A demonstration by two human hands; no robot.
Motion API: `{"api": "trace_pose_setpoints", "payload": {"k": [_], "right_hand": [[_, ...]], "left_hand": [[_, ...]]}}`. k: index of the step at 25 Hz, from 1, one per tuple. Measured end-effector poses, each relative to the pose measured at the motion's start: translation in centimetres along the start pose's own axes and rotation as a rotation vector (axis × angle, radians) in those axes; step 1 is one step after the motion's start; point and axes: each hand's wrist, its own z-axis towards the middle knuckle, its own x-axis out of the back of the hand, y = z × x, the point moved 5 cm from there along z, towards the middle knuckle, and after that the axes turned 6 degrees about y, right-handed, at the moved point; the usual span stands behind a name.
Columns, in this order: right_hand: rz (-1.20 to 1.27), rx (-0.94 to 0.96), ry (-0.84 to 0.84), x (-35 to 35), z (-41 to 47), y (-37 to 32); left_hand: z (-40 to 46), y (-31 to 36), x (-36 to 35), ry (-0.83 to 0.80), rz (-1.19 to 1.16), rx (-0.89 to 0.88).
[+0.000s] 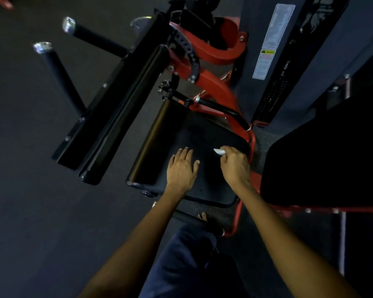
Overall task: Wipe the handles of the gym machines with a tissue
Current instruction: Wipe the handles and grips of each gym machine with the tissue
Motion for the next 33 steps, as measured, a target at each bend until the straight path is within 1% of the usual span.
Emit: {"api": "trace_pose_setpoints", "payload": {"k": [5,9,12,17,19,24,27,30,32,33], "right_hand": [[-0.007,-0.033,-0.069,0.0,-5.0,-0.6],[-0.017,-0.101,-0.109,-1.0,-8.8,-1.4],[-0.007,-0.206,-0.098,-2.0,-11.1,-1.6],[-0.039,-0.477,-0.105,-5.7,-16.2,-2.1],[-0.016,-0.527,-0.099,-7.8,-18.2,-2.8],[-0.022,-0.562,-0.198,-10.9,-23.9,-4.1],[0.019,-0.521,-0.227,-12.2,-24.8,-3.7],[0.085,-0.417,-0.247,-14.6,-23.5,-2.0],[0.09,-0.353,-0.267,-16.2,-22.5,-0.3],[0.084,-0.326,-0.279,-17.1,-22.1,0.8]], "left_hand": [[-5.1,-2.3,0.2,-0.03,0.034,-0.005],[-8.2,-5.9,-0.1,-0.08,0.059,-0.037],[-8.5,-9.8,-0.6,-0.094,0.058,-0.09],[-7.6,-18.0,-2.8,-0.141,0.062,-0.219],[-6.5,-20.7,-3.4,-0.14,0.06,-0.224],[-5.3,-24.1,-6.1,-0.195,0.1,-0.27],[-4.1,-24.3,-8.0,-0.208,0.099,-0.318],[-1.7,-24.5,-10.6,-0.13,0.098,-0.364],[-0.1,-24.4,-12.4,-0.055,0.099,-0.365],[0.5,-24.2,-13.5,-0.041,0.106,-0.357]]}}
